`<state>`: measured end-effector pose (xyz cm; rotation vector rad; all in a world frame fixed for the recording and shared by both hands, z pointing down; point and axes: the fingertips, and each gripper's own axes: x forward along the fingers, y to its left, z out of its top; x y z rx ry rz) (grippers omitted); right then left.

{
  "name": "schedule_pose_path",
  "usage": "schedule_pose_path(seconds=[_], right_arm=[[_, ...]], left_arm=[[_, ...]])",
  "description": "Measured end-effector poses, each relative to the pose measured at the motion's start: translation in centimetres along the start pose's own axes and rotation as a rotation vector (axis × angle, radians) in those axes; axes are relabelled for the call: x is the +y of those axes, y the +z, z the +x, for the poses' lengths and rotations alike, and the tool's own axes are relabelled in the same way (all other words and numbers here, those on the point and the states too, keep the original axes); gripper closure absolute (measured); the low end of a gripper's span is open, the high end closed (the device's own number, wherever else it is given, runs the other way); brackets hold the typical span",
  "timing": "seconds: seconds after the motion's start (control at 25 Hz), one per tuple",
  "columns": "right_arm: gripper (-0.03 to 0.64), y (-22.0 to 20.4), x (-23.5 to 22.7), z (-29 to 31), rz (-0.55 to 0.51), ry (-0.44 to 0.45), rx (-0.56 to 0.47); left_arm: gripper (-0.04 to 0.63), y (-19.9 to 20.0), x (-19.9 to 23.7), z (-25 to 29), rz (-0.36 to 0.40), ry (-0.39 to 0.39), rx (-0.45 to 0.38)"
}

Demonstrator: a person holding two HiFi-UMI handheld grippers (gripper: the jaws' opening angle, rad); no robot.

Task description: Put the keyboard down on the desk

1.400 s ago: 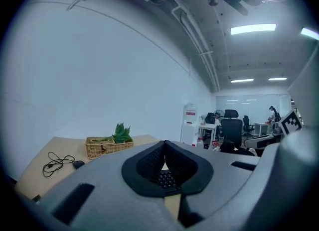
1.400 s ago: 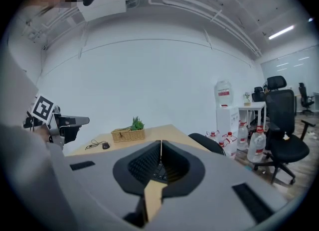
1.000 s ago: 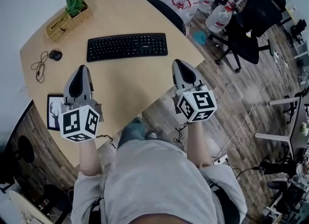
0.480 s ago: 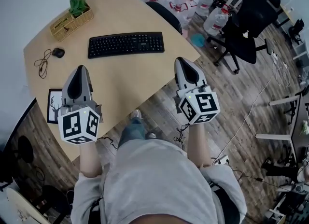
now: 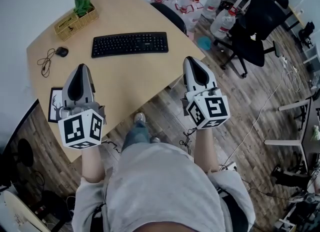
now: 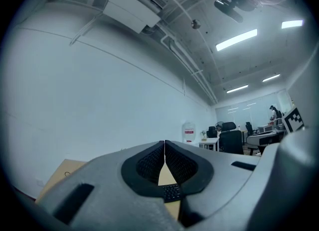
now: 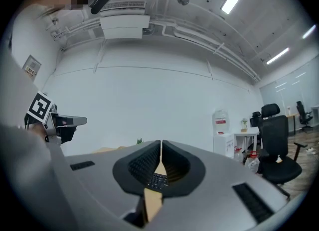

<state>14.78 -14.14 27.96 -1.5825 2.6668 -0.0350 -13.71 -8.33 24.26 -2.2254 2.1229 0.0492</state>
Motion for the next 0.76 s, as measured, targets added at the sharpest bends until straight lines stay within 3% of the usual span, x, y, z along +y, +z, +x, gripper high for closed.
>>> schedule_pose_path(seconds=[0.76], right_arm=[[0.601,1.5,0.1,-1.5,0.01,0.02,-0.042]], left_arm=[[0.584,1.9,-1.4,-1.4,-0.006,0.005,-0.043]])
